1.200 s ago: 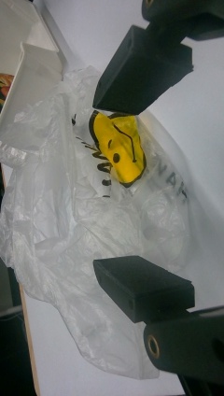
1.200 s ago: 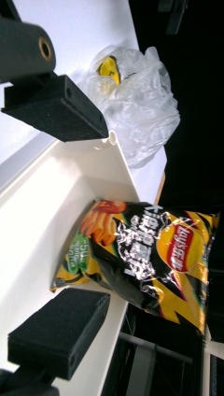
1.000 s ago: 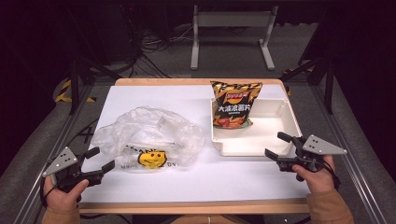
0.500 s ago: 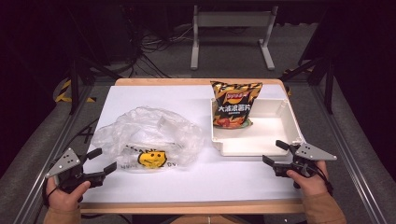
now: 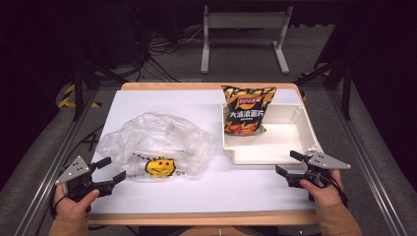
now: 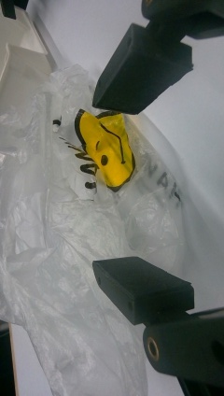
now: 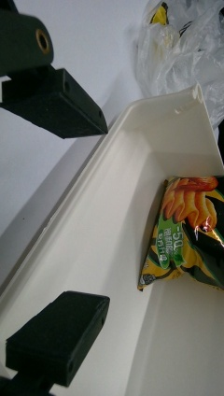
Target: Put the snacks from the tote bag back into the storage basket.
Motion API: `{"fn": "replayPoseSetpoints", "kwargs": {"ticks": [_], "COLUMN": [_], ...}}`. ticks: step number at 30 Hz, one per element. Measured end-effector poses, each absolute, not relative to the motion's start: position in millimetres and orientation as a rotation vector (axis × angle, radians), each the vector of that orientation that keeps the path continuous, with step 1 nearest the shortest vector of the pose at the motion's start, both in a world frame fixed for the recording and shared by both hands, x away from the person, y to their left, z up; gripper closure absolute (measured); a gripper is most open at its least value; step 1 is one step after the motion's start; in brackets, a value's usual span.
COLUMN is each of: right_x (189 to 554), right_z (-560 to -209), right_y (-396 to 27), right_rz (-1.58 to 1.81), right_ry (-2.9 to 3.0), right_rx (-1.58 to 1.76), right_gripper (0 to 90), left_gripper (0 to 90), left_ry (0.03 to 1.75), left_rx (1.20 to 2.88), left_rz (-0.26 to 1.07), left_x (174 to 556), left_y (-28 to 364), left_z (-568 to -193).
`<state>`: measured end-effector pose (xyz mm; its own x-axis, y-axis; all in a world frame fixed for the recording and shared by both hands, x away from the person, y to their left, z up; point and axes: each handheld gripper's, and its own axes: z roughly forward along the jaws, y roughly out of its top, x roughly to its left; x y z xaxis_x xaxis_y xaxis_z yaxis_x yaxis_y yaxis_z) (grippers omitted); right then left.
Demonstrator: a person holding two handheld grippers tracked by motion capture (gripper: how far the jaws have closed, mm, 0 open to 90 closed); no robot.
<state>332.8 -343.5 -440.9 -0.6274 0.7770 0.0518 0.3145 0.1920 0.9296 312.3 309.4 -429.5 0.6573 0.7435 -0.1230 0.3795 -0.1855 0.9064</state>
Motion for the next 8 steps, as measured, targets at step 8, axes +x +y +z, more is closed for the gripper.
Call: {"fn": "replayPoseSetpoints", "kwargs": {"ticks": [8], "right_x": [333.8], "right_z": [-441.1], "right_y": [-341.7], "right_rz": [1.409], "right_ry": [2.061], "right_rx": [1.020], "right_gripper": [14.3], "left_gripper": [19.9], "left_ry": [0.901], "left_rx": [1.810], "left_rz": [0.418], "left_x": [313.5], "left_y": [309.6], "left_z": [-432.2]}}
